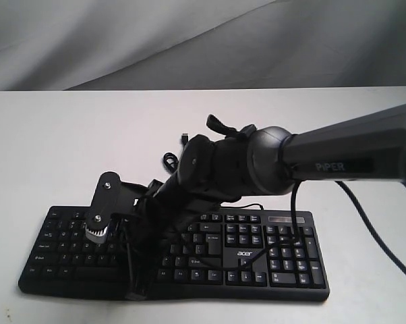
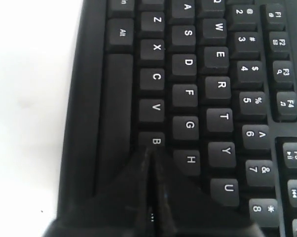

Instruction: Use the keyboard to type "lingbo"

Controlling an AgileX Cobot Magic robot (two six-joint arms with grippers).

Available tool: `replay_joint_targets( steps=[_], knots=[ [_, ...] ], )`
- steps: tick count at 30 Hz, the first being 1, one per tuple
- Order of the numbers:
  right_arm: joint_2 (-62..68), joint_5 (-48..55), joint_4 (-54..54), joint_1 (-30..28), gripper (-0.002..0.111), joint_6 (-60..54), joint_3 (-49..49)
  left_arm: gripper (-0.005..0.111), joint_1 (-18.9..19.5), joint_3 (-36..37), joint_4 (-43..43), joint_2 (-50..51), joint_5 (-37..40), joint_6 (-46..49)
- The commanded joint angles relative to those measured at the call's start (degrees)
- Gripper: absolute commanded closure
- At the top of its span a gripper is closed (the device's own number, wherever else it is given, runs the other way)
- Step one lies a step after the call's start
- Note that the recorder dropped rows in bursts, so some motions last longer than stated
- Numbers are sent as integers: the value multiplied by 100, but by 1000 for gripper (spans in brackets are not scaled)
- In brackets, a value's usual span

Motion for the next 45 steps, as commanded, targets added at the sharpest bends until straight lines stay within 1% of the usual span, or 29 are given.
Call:
replay_joint_targets(
  steps=[1, 8, 16, 24, 29, 45],
  knots=[
    [-11, -22, 38, 9, 108, -22, -13, 106, 6, 28, -21, -21, -39, -12],
    [140, -70, 25, 9, 108, -33, -13, 106, 6, 28, -21, -21, -39, -12],
    [-153, -133, 19, 9, 108, -11, -57, 106, 6, 28, -21, -21, -39, -12],
    [266, 35, 54, 9, 108, 86, -791, 106, 6, 28, -21, -21, -39, -12],
    [503, 113, 39, 9, 108, 157, -968, 106, 6, 28, -21, -21, -39, -12],
    [525, 153, 39, 9, 108, 180, -967, 106, 6, 28, -21, -21, -39, -12]
  ],
)
